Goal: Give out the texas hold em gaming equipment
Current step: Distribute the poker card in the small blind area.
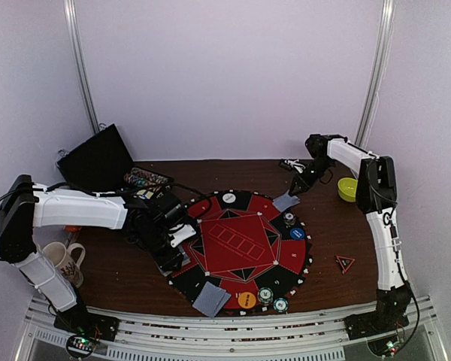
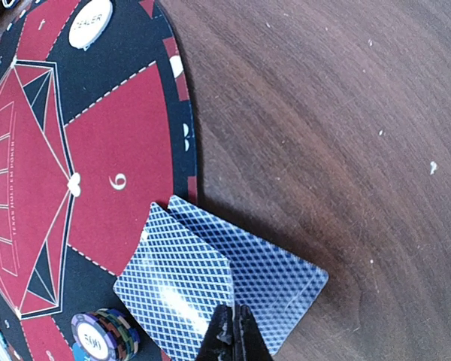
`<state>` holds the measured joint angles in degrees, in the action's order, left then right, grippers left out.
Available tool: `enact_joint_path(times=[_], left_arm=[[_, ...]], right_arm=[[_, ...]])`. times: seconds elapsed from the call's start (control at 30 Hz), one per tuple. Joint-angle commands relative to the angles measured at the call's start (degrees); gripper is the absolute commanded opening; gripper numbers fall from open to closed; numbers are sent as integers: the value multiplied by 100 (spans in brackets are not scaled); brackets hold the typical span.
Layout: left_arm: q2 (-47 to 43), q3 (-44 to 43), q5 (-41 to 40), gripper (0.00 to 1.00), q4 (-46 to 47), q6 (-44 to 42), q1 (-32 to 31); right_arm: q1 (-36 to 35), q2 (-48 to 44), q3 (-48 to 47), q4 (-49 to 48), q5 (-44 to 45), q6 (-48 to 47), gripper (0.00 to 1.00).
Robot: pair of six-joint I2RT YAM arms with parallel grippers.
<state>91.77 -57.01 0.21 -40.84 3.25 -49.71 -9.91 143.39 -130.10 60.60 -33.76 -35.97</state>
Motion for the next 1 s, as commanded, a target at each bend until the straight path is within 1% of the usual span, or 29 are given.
enact_joint_path(times=[0.0, 0.33, 0.43, 0.6, 0.67, 0.77, 0.83, 0.93, 0.97], left_arm=[[-4, -157, 17, 40, -12, -83, -21], [-49, -125, 6, 40, -12, -65, -25], [-71, -94, -10, 40, -12, -67, -21], [-102, -36, -3, 40, 10, -74, -23], [-127, -18, -12, 40, 21, -64, -21], [-182, -8, -28, 40, 23, -69, -21], [-230, -8, -66, 40, 26, -86, -21], [-317, -39, -152, 40, 25, -140, -22], [-344, -50, -168, 40, 24, -173, -21]], right_arm=[[-91, 81, -88, -114, 231, -127, 0], [-186, 94, -45, -217, 549, -100, 1], [-186, -56, 217, -382, 759, 45, 1], [-183, -396, 658, -705, 653, 224, 6], [-178, -513, 746, -808, 618, 299, 10], [-174, -708, 875, -1038, 706, 489, 21], [-169, -870, 933, -1210, 780, 616, 23], [-169, -1184, 1030, -1500, 947, 901, 35], [-173, -1310, 1093, -1576, 1073, 989, 37]])
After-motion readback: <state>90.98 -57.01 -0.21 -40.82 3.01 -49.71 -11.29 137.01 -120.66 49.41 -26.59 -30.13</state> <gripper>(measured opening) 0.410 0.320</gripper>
